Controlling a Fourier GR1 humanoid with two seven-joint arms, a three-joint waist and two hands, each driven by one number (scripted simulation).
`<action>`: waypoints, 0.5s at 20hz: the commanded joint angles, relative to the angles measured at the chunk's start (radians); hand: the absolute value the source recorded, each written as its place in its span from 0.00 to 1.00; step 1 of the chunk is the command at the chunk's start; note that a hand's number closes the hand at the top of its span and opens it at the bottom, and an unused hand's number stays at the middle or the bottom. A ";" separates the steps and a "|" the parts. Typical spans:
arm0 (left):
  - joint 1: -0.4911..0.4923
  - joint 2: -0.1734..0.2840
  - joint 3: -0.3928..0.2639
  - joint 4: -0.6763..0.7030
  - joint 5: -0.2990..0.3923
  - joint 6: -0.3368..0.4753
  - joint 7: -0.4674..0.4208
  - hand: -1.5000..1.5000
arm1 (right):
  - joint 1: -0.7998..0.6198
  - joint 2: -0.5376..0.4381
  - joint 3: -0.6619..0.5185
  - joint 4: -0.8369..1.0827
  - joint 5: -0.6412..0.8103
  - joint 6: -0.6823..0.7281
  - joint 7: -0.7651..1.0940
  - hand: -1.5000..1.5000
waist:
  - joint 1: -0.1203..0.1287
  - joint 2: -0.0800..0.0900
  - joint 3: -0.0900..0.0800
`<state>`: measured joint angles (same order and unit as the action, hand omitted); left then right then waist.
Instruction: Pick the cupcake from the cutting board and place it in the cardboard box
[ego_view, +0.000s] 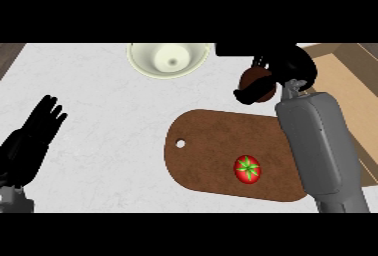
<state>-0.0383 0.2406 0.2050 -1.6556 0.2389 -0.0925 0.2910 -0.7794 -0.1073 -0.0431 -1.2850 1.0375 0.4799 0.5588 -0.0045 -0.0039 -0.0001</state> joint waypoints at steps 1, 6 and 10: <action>0.024 -0.006 0.009 0.021 0.009 -0.020 -0.035 0.50 | -0.101 -0.020 -0.021 -0.138 0.008 0.024 0.081 1.00 | 0.000 -0.003 -0.001; 0.028 -0.003 0.005 -0.015 0.000 -0.005 0.003 0.50 | -0.149 -0.050 -0.040 -0.283 0.063 0.025 0.211 1.00 | -0.004 -0.004 0.000; -0.011 -0.005 -0.013 -0.009 -0.015 0.005 0.027 0.50 | -0.268 -0.091 -0.096 -0.269 0.084 0.069 0.314 1.00 | 0.004 0.000 0.000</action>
<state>-0.0340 0.2343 0.2006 -1.6533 0.2255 -0.0920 0.2901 -0.9840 -0.1699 -0.1074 -1.5182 1.0934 0.5358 0.7878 -0.0040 -0.0054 -0.0008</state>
